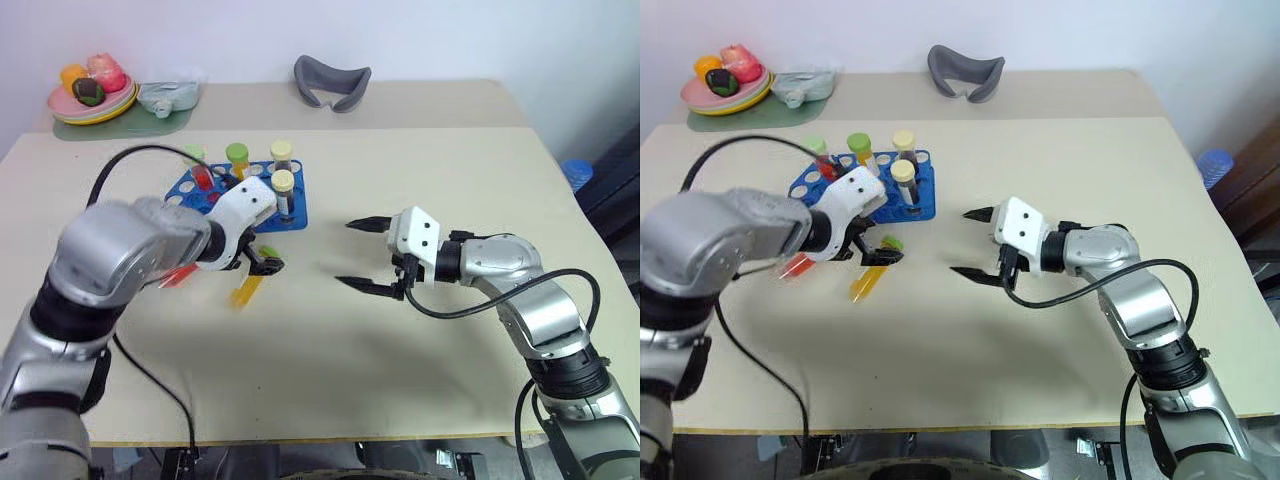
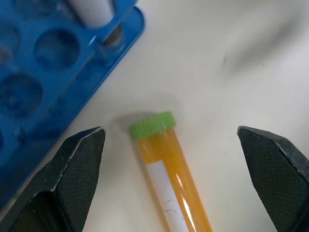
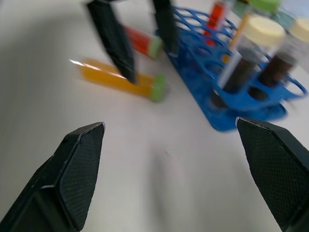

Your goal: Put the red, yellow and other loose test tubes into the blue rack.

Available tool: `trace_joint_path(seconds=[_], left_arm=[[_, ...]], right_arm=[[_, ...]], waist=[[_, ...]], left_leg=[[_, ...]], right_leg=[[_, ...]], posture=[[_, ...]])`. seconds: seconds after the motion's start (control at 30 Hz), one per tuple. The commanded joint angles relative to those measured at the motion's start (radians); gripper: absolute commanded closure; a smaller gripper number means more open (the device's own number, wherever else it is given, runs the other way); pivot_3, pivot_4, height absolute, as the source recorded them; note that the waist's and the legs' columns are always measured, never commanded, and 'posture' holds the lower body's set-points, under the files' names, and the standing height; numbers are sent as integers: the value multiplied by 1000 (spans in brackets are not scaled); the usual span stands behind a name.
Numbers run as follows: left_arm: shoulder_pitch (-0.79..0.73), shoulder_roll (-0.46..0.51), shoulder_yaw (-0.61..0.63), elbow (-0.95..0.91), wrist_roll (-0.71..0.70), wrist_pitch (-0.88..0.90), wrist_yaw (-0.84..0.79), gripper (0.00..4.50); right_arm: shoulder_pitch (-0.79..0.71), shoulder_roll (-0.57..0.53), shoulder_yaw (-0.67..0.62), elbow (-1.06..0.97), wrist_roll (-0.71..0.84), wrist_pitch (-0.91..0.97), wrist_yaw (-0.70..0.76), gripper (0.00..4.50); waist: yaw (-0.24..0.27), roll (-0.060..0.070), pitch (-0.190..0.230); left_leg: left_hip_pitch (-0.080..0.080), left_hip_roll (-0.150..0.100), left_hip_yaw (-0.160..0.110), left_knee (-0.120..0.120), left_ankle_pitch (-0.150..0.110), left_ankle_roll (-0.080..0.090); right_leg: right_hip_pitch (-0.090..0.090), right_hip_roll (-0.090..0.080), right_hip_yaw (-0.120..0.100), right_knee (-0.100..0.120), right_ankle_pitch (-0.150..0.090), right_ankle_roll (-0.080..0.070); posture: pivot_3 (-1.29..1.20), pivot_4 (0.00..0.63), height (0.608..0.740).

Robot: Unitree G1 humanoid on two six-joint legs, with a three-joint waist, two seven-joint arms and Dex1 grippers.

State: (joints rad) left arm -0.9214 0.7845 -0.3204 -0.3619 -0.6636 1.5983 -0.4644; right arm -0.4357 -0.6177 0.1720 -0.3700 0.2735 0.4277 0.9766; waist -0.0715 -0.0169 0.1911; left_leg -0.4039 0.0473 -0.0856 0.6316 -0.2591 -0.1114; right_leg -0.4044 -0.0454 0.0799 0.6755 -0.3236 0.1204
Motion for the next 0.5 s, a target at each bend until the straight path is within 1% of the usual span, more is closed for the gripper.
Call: trace_joint_path(seconds=[0.03,0.13,0.23,0.4,0.5], left_arm=[[-46,22,-85,68,-8,16,-17,0],[-76,29,-143,140,-11,16,-34,0],[-101,27,-163,209,-28,16,-29,0],[-124,53,-218,239,-72,16,-5,0],[-121,46,-233,243,-82,16,47,0]], right_arm=[[-11,-16,-5,-54,38,21,21,53],[-10,-30,-12,-64,56,29,39,53],[-6,-36,-14,-61,56,24,40,53],[6,-34,-12,-75,61,26,25,53],[14,-31,-10,-84,63,27,16,53]], waist=[[1,0,0],[4,1,1],[7,1,1],[5,1,1],[6,1,1]], left_leg=[[0,0,0,-1,1,-1],[-1,0,0,0,1,-2],[-1,0,0,1,1,-1],[-1,0,0,1,0,-1],[-1,0,0,1,0,-1]], right_leg=[[0,1,0,0,0,0],[-1,0,0,0,0,0],[-1,0,0,0,0,0],[-1,0,0,0,0,0],[-1,0,0,0,0,0]], posture=[[0,150,740],[0,150,740],[0,150,740],[0,150,740],[0,150,740]])
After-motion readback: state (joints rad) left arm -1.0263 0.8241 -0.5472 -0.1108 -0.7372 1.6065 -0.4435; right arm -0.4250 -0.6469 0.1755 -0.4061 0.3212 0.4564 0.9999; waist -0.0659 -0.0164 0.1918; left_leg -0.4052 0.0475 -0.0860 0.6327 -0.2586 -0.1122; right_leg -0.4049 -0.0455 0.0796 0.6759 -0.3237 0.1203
